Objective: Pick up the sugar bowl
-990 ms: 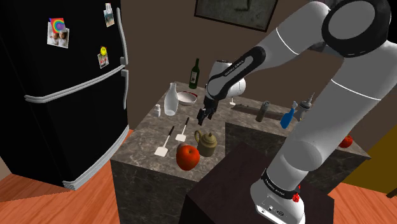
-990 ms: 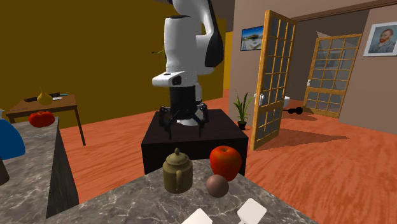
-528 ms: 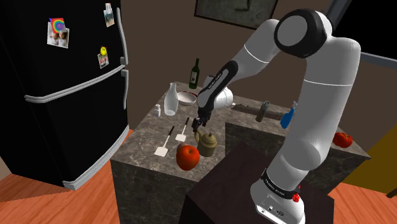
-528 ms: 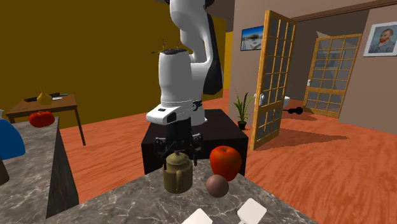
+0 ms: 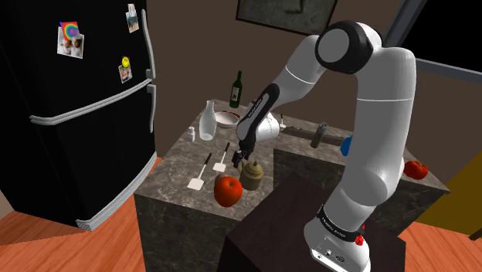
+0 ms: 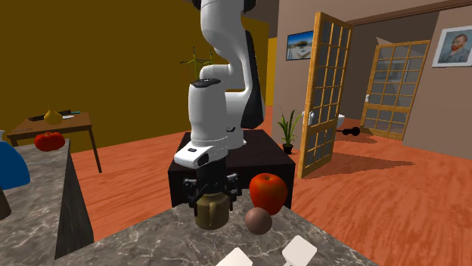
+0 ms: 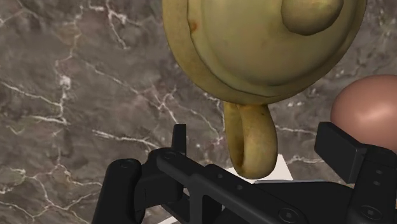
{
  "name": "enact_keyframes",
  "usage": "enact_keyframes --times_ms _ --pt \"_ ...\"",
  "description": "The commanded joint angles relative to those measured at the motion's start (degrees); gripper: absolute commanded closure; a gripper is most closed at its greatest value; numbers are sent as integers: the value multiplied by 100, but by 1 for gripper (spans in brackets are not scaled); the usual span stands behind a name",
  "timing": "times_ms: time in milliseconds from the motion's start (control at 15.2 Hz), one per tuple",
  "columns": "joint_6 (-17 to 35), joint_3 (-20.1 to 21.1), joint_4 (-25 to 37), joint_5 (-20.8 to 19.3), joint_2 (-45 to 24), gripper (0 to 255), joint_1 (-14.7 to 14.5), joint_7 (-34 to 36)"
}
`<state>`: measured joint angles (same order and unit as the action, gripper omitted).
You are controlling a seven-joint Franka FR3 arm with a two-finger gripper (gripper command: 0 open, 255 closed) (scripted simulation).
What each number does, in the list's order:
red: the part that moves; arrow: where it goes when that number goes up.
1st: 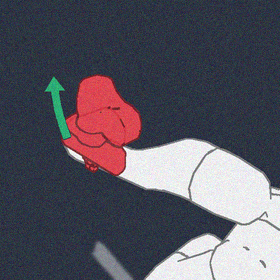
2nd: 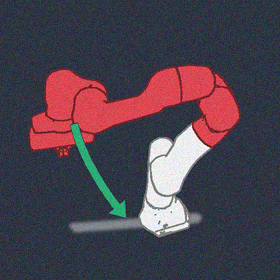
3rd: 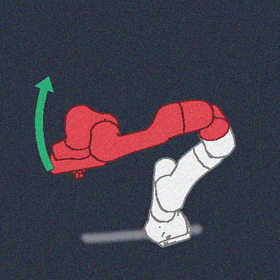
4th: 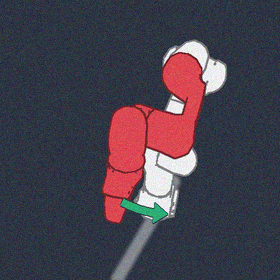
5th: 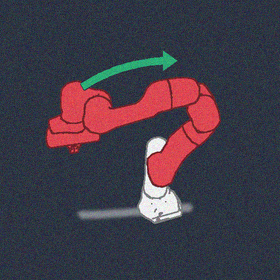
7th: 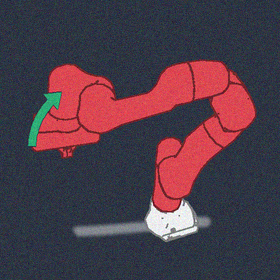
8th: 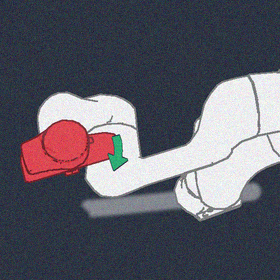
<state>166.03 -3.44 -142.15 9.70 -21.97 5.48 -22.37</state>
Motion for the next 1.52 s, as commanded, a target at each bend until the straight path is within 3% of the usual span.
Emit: enact_keyframes --times_ms 0,66,660,1452 --pt "49 21 34 18 -79 0 19 -17" --pt "46 21 39 17 -81 255 20 -18" --pt "48 21 34 17 -79 255 19 -17" --pt "-812 -276 -155 -334 973 255 -204 269"
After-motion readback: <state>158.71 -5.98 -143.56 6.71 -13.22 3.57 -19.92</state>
